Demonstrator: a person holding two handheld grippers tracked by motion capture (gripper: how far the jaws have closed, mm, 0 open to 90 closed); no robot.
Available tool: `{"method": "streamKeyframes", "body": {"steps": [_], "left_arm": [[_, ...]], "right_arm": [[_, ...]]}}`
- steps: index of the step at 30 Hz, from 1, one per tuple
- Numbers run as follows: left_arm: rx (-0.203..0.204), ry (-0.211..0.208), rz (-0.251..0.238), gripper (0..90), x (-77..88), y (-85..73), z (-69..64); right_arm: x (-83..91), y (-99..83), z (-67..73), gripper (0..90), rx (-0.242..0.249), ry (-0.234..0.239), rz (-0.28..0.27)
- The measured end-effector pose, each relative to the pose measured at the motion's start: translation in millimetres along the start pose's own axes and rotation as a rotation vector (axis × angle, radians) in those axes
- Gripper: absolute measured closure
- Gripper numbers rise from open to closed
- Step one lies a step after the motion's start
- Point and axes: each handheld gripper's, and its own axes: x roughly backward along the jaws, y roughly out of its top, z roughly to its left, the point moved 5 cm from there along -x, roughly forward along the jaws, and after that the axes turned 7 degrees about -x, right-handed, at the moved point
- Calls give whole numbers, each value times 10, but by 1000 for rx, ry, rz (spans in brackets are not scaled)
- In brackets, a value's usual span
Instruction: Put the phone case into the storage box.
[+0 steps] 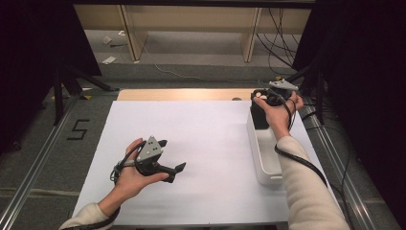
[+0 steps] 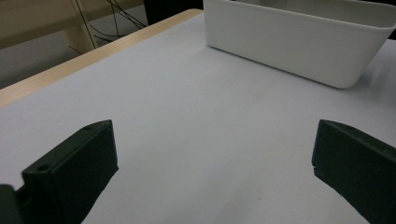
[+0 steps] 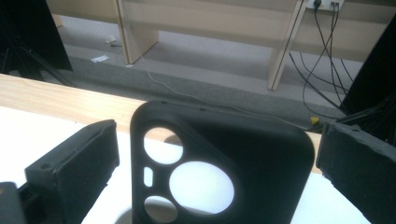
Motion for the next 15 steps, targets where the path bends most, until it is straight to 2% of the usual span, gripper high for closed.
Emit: {"method": "streamKeyframes", "body": {"steps": [15], "left_arm": [[1, 0, 1, 0, -7, -4, -1]], "right_arm": [[105, 99, -16, 4, 1, 3, -34]]}}
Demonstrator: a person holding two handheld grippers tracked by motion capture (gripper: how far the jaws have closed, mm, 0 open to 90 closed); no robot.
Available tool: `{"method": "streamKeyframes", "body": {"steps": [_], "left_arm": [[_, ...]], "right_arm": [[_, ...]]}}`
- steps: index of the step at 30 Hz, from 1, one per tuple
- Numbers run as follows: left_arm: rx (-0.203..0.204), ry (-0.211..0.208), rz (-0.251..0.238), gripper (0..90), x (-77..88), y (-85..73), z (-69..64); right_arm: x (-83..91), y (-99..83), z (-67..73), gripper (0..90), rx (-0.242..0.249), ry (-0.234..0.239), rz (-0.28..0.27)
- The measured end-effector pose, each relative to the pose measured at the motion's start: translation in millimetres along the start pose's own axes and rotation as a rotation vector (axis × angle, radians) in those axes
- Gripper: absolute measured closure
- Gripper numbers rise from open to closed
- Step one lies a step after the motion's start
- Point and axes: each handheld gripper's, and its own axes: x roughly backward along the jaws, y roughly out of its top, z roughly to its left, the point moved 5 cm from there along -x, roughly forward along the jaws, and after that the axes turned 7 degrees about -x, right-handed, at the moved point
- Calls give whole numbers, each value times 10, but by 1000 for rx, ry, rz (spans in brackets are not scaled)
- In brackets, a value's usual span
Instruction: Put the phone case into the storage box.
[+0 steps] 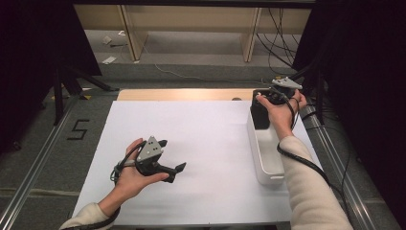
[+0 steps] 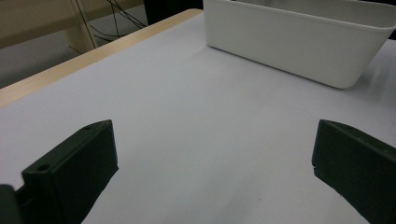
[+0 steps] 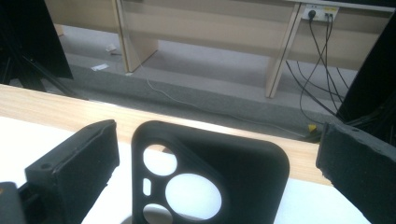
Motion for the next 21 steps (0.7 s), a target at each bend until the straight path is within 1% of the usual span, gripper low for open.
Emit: {"method": "streamKeyframes", "body": {"steps": [12, 16, 21], "left_arm": [[2, 1, -2, 0, 2, 3, 3], [5, 2, -2, 0, 2, 1, 5], [5, 3, -2, 0, 3, 1, 4]], "right_arm": [[98, 33, 16, 5, 1, 16, -15], [132, 23, 22, 5, 8, 22, -15], [185, 3, 4, 8, 1, 24, -21]]}}
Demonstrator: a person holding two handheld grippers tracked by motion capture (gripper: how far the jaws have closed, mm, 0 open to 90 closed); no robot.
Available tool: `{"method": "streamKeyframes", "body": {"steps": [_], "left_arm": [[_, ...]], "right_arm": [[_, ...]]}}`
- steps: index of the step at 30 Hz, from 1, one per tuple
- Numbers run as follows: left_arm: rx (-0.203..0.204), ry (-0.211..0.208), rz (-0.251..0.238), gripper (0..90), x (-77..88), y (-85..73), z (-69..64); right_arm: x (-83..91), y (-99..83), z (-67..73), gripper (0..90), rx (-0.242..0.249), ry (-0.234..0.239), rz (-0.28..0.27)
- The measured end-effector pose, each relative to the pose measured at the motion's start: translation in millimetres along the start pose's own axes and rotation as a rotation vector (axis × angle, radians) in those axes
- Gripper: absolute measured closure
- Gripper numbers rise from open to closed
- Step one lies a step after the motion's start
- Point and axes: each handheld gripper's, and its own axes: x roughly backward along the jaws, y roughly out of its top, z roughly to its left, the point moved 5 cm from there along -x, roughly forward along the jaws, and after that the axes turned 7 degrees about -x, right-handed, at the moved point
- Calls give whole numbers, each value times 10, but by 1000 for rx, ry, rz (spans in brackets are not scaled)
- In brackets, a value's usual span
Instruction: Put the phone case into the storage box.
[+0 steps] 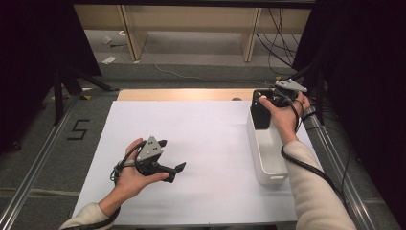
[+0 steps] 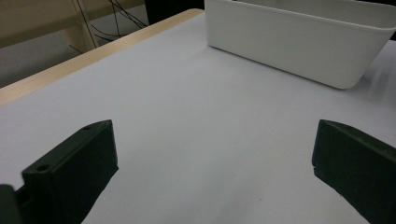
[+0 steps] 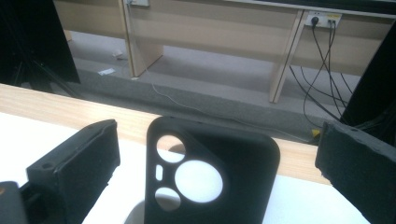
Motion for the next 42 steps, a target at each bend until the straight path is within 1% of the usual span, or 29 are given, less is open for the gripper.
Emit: {"method": "streamKeyframes", "body": {"steps": [8, 11, 15, 20, 30, 37, 42], "left_arm": [[0, 1, 0, 0, 3, 2, 0], [0, 1, 0, 0, 0, 1, 1], [-1, 1, 0, 0, -1, 1, -1], [0, 1, 0, 0, 0, 2, -1], [-1, 1, 2, 0, -3, 0, -4], [-1, 0, 3, 0, -3, 1, -6], [-2, 0, 4, 0, -3, 0, -8]], "right_arm": [[75, -7, -14, 15, 8, 4, -5], [104, -14, 4, 19, 13, 10, -9], [153, -12, 52, 19, 12, 36, -21], [212, -19, 108, 31, 29, 59, -19], [365, -55, 287, 43, 53, 134, -37], [448, -114, 386, 47, 61, 175, -35], [499, -143, 438, 55, 69, 191, -39]]}}
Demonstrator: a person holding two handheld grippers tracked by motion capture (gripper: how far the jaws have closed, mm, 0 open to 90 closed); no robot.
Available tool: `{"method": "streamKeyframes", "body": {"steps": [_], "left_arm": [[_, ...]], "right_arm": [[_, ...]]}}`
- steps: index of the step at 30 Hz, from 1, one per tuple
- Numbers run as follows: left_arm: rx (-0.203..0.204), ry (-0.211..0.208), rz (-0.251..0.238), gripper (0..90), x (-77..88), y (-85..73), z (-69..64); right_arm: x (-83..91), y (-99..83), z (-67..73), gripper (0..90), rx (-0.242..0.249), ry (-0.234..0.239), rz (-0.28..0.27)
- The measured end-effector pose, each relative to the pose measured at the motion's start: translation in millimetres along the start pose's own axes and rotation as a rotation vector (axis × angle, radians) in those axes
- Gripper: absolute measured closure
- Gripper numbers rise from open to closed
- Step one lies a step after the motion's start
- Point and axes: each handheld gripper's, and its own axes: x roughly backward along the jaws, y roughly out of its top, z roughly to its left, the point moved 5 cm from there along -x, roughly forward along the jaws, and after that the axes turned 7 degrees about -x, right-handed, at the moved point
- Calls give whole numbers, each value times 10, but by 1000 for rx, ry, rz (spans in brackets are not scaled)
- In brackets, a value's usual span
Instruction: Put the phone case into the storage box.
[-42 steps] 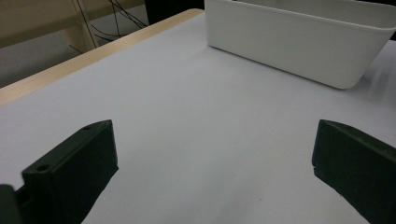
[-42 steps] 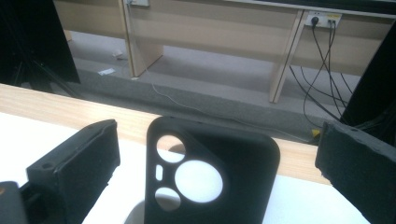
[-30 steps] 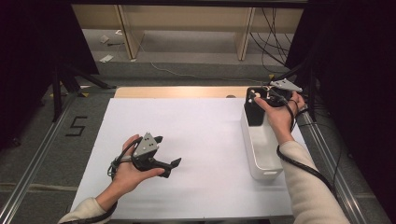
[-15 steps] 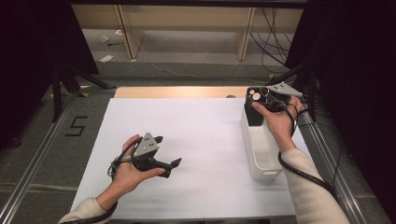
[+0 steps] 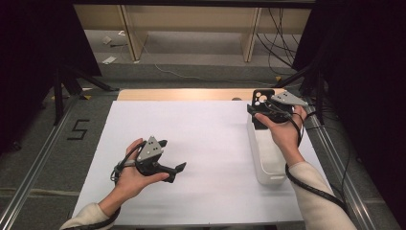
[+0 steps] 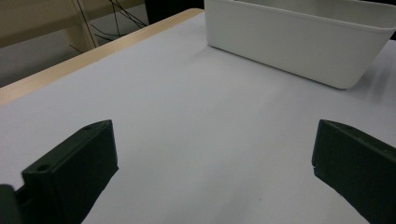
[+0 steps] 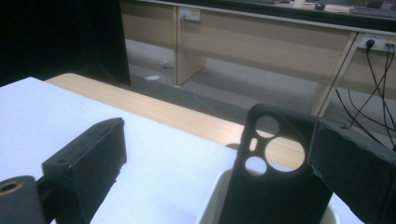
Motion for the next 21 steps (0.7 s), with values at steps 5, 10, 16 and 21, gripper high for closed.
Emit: {"method": "streamKeyframes", "body": {"steps": [5, 10, 16, 21], "left_arm": [[-1, 0, 1, 0, -1, 2, -1], [-1, 1, -1, 0, 4, 4, 2], [0, 0, -3, 0, 5, 8, -3], [1, 0, -4, 0, 5, 9, -4]], "right_arm": [[26, -18, 60, 60, 5, 19, 3], [46, -42, 129, 78, 6, 46, 7], [73, -64, 204, 80, 19, 66, 7], [106, -89, 258, 81, 20, 85, 12]]}}
